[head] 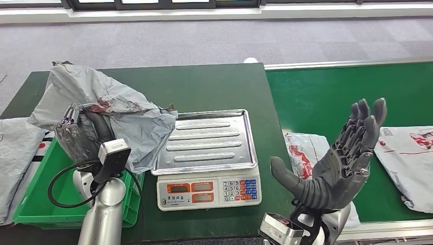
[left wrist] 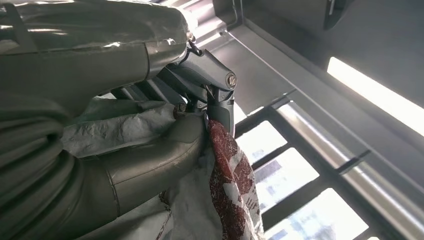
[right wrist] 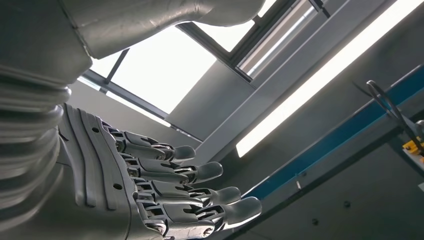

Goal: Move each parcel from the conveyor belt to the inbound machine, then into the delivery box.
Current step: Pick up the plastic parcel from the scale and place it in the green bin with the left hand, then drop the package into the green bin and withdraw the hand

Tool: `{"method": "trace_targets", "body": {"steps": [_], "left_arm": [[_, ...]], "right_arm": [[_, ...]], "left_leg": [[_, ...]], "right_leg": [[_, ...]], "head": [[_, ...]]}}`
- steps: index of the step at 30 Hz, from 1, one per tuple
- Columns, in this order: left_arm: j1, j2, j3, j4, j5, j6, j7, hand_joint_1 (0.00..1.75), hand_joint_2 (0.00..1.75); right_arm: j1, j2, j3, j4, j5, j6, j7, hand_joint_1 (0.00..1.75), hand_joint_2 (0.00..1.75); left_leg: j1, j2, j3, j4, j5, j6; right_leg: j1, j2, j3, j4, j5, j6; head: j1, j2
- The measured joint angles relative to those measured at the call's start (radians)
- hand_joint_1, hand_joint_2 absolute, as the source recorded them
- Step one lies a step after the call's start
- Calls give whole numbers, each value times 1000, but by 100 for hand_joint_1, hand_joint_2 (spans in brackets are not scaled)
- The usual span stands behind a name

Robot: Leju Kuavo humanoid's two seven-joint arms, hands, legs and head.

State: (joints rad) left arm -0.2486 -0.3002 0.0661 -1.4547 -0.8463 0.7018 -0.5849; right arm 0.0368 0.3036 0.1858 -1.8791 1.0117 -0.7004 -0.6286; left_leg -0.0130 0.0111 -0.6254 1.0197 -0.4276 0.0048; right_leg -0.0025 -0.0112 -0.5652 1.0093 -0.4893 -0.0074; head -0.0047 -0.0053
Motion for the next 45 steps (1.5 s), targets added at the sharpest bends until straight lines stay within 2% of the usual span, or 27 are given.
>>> {"method": "trace_targets", "body": {"steps": [6,9,15,18,19,22,23,26,30,36,45], "left_arm": [[3,3,32,16,-45,0,56,175,175],[5,5,78,56,-56,0,81,175,175],[8,5,176,138,-56,-1,78,175,175],[-14,-1,233,191,-45,-2,49,175,175],[-26,-5,257,208,-38,-2,30,168,175],[-59,-18,336,258,-11,-2,-28,38,175],[-70,-23,362,272,-1,-2,-46,1,175],[-94,-33,426,299,32,-2,-83,0,175],[-106,-40,465,310,71,-2,-101,0,175],[-99,-42,474,280,143,-2,-111,0,175],[-68,-38,473,202,202,-2,-116,0,175]], "right_arm": [[14,0,-6,-7,-1,0,-8,0,175],[24,0,-7,-7,-2,0,-9,0,175],[40,0,-7,-7,6,0,-2,0,175],[47,0,-6,-7,15,0,13,0,175],[49,0,-6,-7,17,0,18,0,175],[52,0,-6,-7,21,0,27,0,175],[53,0,-6,-7,22,0,29,0,175],[53,0,-6,-7,26,0,32,0,175],[53,0,-6,-7,32,0,38,0,175],[52,0,-10,-6,44,0,64,0,175],[58,0,-42,-5,-2,0,40,0,175]], "left_leg": [[0,0,0,0,0,0],[0,1,0,0,0,0],[0,1,0,0,0,-1],[0,0,2,-1,0,-1],[-1,0,3,-1,0,-1],[-2,0,8,-2,-1,0],[-2,0,10,-2,-2,0],[-3,0,18,-3,-4,-1],[-3,0,23,-4,-4,-1],[-3,-1,24,-4,-4,-1],[-2,0,19,-4,-4,-2]], "right_leg": [[0,0,0,0,0,0],[0,1,-1,0,0,0],[0,1,-1,0,0,0],[-1,0,1,0,-1,0],[-1,0,2,0,-1,0],[-2,0,7,0,-2,0],[-2,0,9,0,-3,0],[-3,-1,16,0,-5,-1],[-3,-1,20,0,-6,-2],[-3,-2,21,0,-6,-2],[-3,-1,17,0,-6,-2]], "head": [[0,0],[0,0],[0,0],[0,0],[0,0],[0,0],[0,0],[0,0],[0,0],[0,0],[0,0]]}}
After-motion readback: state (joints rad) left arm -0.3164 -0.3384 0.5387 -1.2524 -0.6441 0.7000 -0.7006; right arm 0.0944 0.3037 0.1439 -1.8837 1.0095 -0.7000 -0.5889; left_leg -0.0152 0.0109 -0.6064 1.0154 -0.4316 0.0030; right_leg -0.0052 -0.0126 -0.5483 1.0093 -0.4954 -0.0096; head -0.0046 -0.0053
